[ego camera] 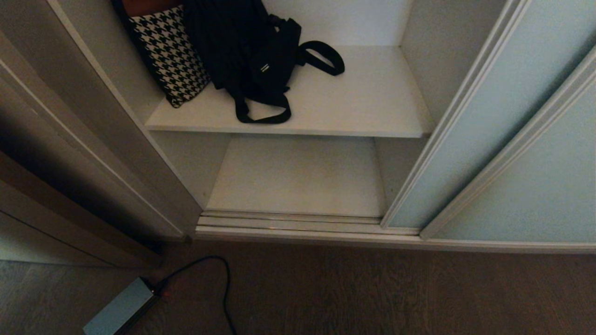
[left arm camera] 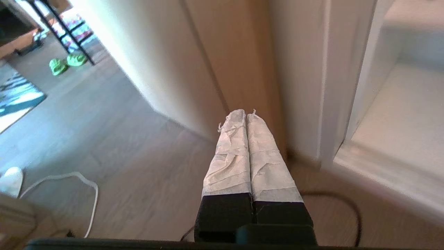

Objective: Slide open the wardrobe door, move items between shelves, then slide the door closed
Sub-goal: Open the door

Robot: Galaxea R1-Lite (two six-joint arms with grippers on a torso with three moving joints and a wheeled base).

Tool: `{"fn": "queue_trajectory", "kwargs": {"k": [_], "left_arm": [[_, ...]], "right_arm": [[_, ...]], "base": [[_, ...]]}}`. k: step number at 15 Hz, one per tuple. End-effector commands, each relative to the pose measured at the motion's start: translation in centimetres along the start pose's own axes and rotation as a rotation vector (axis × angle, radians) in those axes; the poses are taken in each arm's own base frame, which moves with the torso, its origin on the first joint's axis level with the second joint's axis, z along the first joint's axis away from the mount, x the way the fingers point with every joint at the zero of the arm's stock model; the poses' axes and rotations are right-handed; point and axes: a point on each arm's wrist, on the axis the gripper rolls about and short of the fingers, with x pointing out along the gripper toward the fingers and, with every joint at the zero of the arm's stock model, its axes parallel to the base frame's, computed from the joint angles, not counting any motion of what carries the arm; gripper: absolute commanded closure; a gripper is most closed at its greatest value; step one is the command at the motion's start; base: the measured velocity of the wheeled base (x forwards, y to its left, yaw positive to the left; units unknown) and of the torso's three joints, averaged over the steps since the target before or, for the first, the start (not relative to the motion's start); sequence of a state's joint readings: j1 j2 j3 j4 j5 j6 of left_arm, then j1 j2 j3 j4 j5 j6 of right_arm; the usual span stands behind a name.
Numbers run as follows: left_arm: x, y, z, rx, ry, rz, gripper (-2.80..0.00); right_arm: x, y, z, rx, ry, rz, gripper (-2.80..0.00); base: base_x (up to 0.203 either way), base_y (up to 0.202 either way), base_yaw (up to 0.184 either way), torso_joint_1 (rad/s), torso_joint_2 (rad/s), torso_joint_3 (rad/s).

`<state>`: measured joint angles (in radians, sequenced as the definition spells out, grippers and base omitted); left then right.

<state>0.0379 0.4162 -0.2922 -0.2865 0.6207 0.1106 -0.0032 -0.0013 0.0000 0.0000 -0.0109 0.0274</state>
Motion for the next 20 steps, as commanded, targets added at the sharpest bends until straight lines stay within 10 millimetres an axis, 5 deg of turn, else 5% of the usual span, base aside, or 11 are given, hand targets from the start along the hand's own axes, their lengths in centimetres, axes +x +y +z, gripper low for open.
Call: {"fn": "queue_trajectory", "kwargs": {"k": [1, 8, 12, 14, 20], "left_arm": [[-2.0, 1.0, -3.4, -0.015, -0.032, -0.014, 0.00], [-4.1, 1.2, -9.3, 0.035, 0.009, -0.328, 0.00], [-4.5, 0.7, -9.8, 0.030, 0.039, -0.567, 0.00], [-4.5, 0.4, -10.5, 0.175, -0.005, -0.673, 0.00], [-4.6, 0.3, -11.0, 0.071, 0.076, -0.693, 0.00]], "right_arm": [[0.0, 0.0, 0.0, 0.000, -0.002, 0.000, 0.00], [0.0, 0.0, 0.0, 0.000, -0.001, 0.000, 0.00], [0.0, 0.0, 0.0, 0.000, -0.001, 0.000, 0.00], [0.0, 0.0, 0.0, 0.000, 0.000, 0.000, 0.00], [0.0, 0.0, 0.0, 0.000, 0.000, 0.000, 0.00]], "base": [[0.000, 0.000, 0.000, 0.000, 0.00, 0.000], [0.000, 0.000, 0.000, 0.000, 0.00, 0.000], [0.000, 0.000, 0.000, 0.000, 0.00, 0.000], [0.000, 0.000, 0.000, 0.000, 0.00, 0.000], [0.000, 0.000, 0.000, 0.000, 0.00, 0.000]]}}
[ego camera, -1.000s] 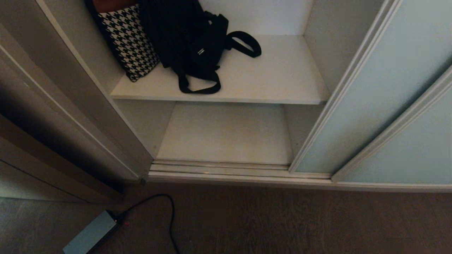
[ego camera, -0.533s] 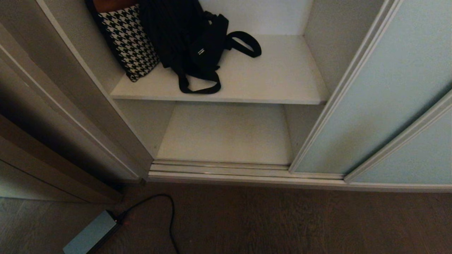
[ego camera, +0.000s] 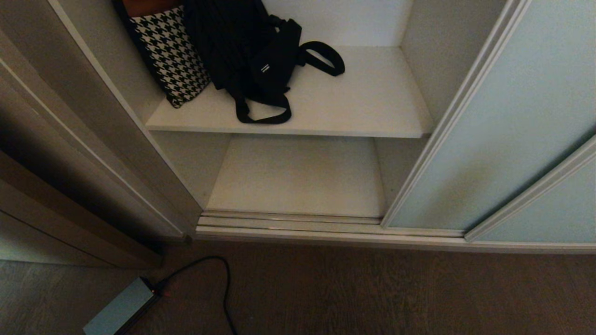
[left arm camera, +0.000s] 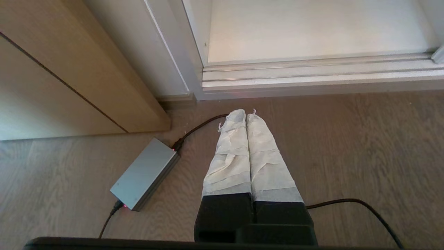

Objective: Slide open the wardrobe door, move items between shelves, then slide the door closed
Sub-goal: Open the door

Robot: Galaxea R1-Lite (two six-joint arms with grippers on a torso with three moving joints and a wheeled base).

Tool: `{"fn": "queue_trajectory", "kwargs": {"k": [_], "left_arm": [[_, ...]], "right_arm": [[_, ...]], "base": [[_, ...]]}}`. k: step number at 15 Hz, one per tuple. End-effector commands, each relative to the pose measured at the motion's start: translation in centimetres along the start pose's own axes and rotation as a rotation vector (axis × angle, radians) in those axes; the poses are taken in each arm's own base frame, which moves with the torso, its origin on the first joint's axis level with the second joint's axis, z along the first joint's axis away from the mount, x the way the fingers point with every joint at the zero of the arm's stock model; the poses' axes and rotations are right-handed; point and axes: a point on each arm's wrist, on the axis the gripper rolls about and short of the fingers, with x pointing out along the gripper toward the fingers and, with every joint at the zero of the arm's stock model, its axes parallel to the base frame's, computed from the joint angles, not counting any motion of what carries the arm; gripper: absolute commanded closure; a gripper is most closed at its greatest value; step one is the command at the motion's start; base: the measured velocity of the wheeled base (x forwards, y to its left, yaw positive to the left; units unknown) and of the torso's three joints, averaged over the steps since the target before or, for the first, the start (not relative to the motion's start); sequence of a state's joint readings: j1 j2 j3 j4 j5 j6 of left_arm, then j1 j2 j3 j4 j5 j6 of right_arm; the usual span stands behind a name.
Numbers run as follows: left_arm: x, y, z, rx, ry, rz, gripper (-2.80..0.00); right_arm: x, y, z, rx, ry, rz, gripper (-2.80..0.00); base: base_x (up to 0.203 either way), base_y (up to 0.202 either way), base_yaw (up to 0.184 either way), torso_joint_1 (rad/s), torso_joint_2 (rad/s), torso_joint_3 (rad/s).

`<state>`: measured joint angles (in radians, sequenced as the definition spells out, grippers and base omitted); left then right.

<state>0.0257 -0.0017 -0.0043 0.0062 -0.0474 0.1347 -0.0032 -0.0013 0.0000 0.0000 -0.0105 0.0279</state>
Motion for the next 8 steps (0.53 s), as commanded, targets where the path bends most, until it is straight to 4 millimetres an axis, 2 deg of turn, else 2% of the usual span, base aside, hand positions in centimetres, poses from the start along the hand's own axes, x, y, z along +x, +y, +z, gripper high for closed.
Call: {"fn": "queue_trajectory", "kwargs": {"k": [1, 8], "left_arm": [[0.03, -0.01, -0.05, -0.005, 0.012, -0.004, 0.00], [0.06, 0.00, 0.00, -0.020, 0.001, -0.002, 0.00]], "right_arm": [[-0.01, 0.00, 0.00, 0.000, -0.002, 0.000, 0.00], [0.00, 0.00, -0.04, 0.000, -0.001, 0.000, 0.00]], "base": [[0.000, 0.000, 0.000, 0.000, 0.00, 0.000], [0.000, 0.000, 0.000, 0.000, 0.00, 0.000]]}}
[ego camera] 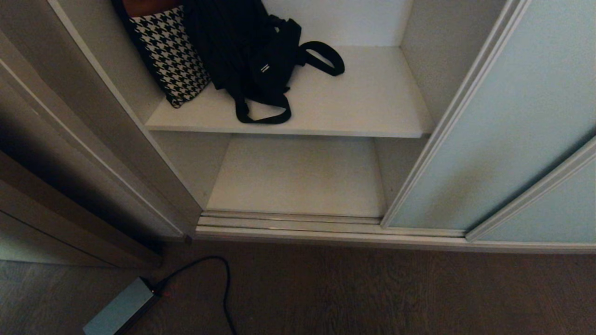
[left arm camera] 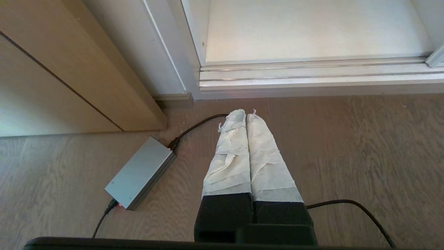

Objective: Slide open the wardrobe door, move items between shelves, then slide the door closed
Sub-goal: Open the door

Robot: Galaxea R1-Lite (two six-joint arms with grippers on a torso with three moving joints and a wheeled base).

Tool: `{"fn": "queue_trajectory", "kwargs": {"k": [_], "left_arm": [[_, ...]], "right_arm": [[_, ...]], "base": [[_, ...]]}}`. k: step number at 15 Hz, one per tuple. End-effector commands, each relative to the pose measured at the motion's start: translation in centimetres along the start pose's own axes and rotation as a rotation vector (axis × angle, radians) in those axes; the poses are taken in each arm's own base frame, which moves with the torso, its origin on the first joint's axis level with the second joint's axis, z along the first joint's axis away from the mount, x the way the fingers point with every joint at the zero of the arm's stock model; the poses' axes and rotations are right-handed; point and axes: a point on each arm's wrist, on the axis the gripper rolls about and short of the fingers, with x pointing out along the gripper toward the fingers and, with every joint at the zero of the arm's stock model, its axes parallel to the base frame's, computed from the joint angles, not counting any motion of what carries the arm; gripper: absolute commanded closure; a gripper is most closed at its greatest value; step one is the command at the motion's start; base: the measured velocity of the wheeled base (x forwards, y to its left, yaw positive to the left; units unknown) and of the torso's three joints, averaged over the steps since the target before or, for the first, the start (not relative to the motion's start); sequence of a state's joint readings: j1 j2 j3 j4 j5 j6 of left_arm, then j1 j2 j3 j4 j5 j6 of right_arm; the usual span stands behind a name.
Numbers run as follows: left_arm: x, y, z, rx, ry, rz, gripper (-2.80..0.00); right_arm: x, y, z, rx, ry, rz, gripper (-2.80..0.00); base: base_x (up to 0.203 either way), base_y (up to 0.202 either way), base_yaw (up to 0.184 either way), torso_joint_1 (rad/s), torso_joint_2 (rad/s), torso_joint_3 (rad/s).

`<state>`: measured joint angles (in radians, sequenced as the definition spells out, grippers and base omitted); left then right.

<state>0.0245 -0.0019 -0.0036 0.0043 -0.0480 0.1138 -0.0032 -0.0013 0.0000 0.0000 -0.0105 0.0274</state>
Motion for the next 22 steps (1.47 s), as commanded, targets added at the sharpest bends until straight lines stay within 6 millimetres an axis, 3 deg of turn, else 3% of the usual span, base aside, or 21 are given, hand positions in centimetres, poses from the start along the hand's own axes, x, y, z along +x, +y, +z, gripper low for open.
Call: {"fn": "queue_trajectory", "kwargs": {"k": [1, 22], "left_arm": [[0.05, 0.00, 0.00, 0.001, 0.003, 0.000, 0.00], [0.04, 0.01, 0.01, -0.034, 0.000, 0.004, 0.00]], "right_arm": [[-0.01, 0.00, -0.03, 0.000, -0.001, 0.000, 0.00], [-0.01, 0.00, -0.01, 0.000, -0.002, 0.000, 0.00]], "base": [[0.000, 0.000, 0.000, 0.000, 0.00, 0.000], [0.000, 0.000, 0.000, 0.000, 0.00, 0.000]]}}
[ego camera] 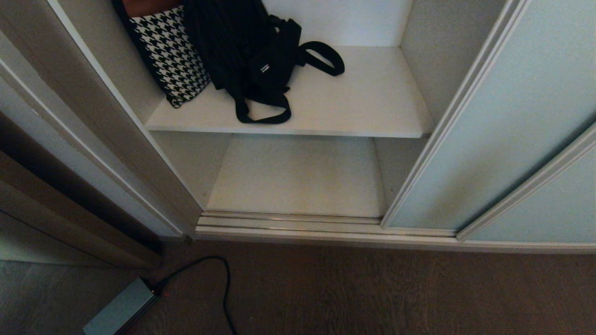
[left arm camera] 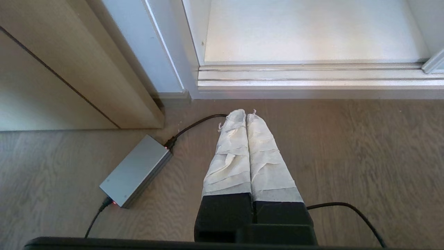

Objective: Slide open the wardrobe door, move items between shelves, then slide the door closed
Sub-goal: Open the door

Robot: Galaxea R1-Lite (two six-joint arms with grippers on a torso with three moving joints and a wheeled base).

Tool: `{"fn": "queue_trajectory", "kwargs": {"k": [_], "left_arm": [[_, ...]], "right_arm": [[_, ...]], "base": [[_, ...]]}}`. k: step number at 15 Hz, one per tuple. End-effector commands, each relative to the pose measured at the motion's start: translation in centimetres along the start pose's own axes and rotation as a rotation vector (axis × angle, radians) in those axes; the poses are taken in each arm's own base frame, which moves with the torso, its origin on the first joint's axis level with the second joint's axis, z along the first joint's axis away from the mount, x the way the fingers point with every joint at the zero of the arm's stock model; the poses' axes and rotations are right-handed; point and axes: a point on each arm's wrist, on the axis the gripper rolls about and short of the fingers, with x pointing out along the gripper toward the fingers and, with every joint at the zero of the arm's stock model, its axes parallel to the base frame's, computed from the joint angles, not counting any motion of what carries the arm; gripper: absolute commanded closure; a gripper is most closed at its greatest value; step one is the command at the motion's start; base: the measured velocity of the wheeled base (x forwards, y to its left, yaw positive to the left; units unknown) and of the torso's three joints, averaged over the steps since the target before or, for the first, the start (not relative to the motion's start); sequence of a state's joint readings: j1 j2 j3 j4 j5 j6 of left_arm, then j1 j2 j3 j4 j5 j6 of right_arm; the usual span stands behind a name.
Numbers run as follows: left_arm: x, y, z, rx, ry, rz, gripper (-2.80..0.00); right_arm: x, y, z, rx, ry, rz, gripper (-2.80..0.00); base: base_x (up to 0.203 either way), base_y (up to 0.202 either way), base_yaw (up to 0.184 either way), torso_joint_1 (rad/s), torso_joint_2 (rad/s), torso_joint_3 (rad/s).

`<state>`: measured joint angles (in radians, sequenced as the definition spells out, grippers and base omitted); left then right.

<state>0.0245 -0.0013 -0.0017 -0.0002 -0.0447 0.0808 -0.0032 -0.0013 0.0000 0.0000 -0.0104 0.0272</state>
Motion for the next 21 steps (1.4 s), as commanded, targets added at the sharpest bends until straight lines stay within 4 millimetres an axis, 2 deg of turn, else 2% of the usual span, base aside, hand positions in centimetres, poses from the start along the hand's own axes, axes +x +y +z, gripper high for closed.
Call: {"fn": "queue_trajectory", "kwargs": {"k": [1, 12, 16, 21], "left_arm": [[0.0, 0.0, 0.0, 0.010, 0.006, 0.001, 0.00], [0.0, 0.1, 0.2, 0.021, -0.005, 0.026, 0.00], [-0.3, 0.1, 1.3, 0.020, -0.044, 0.035, 0.00], [0.0, 0.1, 0.2, 0.019, 0.002, 0.029, 0.00]], "right_arm": [[0.0, 0.0, 0.0, 0.000, -0.002, 0.000, 0.00], [0.0, 0.0, 0.0, 0.000, -0.001, 0.000, 0.00], [0.0, 0.0, 0.0, 0.000, -0.001, 0.000, 0.00], [0.0, 0.0, 0.0, 0.000, -0.001, 0.000, 0.00]], "base": [[0.000, 0.000, 0.000, 0.000, 0.00, 0.000], [0.000, 0.000, 0.000, 0.000, 0.00, 0.000], [0.000, 0.000, 0.000, 0.000, 0.00, 0.000], [0.000, 0.000, 0.000, 0.000, 0.00, 0.000]]}}
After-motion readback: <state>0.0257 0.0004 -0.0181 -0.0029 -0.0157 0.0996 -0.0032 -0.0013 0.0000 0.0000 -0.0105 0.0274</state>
